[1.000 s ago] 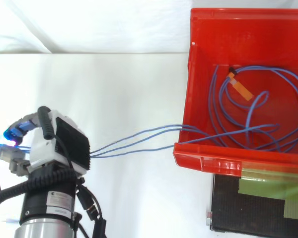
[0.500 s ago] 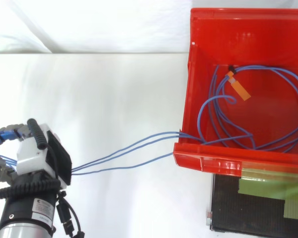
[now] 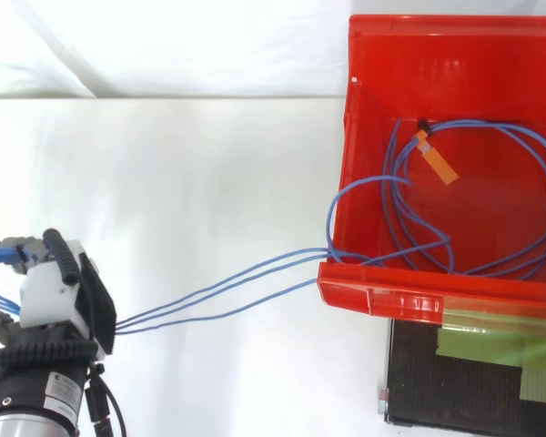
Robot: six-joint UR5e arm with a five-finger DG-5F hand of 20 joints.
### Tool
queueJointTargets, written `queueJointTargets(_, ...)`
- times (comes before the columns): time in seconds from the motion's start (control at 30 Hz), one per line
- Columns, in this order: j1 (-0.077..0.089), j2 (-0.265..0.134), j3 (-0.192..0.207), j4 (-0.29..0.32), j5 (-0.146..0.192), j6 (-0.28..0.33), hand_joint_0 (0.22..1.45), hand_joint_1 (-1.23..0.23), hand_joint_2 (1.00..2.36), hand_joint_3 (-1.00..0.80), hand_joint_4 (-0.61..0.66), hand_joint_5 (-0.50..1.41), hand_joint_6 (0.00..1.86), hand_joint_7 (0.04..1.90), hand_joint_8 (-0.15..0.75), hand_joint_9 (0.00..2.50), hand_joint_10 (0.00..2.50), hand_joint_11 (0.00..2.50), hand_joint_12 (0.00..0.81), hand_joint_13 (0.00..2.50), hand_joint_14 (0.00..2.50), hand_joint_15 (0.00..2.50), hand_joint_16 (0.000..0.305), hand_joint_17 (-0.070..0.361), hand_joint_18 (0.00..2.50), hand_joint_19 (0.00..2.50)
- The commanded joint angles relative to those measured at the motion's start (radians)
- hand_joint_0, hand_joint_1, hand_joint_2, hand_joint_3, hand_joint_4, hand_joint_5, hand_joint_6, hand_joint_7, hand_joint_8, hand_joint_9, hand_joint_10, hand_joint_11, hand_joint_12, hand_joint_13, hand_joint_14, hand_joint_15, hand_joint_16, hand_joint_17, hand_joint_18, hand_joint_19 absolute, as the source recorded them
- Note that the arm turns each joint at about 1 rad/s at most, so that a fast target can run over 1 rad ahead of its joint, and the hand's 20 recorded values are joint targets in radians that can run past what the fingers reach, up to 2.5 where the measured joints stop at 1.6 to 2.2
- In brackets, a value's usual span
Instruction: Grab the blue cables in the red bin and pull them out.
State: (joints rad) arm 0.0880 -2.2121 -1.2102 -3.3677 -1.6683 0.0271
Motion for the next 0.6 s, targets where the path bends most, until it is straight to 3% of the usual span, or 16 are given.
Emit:
queueJointTargets(0.0, 0.007, 0.0, 0.0, -0.016, 0.009, 0.052, 0.9, -0.84, 1.0, -1.0, 0.09, 0.81, 0.89, 0.42, 0.261, 0.79, 0.02, 0.5, 0.337, 0.5, 0.01, 0.26, 0.046, 0.105, 0.42, 0.46)
queueJointTargets(0.57, 0.013, 0.0, 0.0, -0.047, 0.01, 0.075, 0.91, -0.84, 1.0, -1.0, 0.1, 0.81, 0.88, 0.44, 0.254, 0.84, 0.02, 0.65, 0.369, 1.05, 0.02, 1.07, 0.048, 0.108, 0.82, 0.93)
